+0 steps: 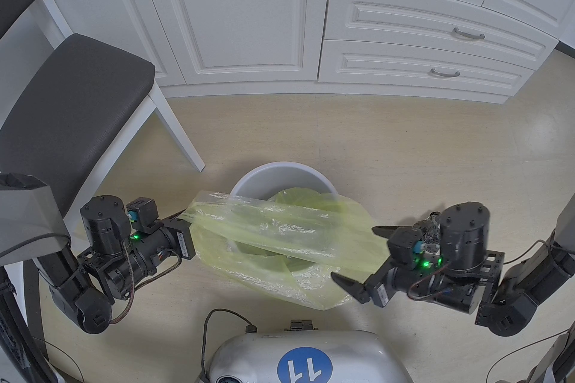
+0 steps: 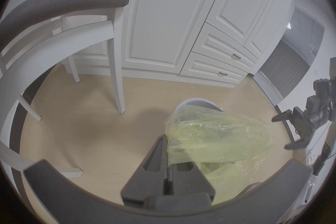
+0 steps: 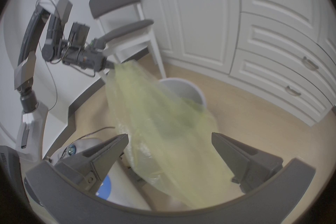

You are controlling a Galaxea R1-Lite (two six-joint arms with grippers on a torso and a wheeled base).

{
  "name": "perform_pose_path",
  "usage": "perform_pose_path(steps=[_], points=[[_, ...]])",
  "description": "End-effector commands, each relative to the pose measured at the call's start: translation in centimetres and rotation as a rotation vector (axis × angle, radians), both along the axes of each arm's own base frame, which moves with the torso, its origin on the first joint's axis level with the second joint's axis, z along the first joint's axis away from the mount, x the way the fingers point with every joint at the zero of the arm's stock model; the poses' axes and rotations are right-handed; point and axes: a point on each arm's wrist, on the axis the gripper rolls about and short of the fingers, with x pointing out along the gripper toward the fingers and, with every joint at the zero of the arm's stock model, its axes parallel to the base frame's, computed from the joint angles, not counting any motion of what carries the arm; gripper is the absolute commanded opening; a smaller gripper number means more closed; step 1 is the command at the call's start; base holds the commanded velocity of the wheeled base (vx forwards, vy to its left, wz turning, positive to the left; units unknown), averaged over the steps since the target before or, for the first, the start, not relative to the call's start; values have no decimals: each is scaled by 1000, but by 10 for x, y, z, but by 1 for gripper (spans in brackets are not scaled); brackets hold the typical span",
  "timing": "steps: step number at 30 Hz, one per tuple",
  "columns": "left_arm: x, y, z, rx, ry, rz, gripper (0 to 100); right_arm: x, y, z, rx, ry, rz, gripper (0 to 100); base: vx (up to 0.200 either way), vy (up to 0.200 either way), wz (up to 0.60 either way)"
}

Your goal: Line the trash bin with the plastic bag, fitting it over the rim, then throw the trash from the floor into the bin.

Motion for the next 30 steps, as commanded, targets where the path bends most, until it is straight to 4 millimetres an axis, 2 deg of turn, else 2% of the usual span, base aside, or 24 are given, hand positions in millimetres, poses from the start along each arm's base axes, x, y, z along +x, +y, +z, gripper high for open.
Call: perform_pose_path(steps=[1, 6, 7, 15, 19, 24, 25, 28, 30], points=[[6, -1, -11, 7, 25, 5, 0, -14, 64, 32, -35, -18, 100, 100, 0, 0, 0], [7, -1, -12, -40, 38, 15, 0, 2, 90, 15, -76, 5, 87, 100, 0, 0, 0], [7, -1, -12, -40, 36, 16, 100, 5, 92, 11, -82, 10, 86, 100, 0, 0, 0], [9, 2, -8, -43, 21, 28, 100, 31, 104, -20, -124, 48, 54, 100, 0, 0, 0], [9, 2, -7, -45, 16, 28, 100, 39, 104, -24, -125, 50, 37, 100, 0, 0, 0], [9, 2, -7, -44, 16, 29, 100, 61, 102, -25, -109, 35, -10, 100, 0, 0, 0], [10, 2, -7, -44, 16, 29, 100, 65, 102, -22, -97, 26, -17, 0, 0, 0, 0], [10, 2, -8, -43, 17, 31, 100, 70, 102, -13, -71, 3, -28, 0, 0, 0, 0], [11, 2, -10, -41, 23, 32, 100, 73, 102, 1, -42, -28, -31, 0, 0, 0, 0]])
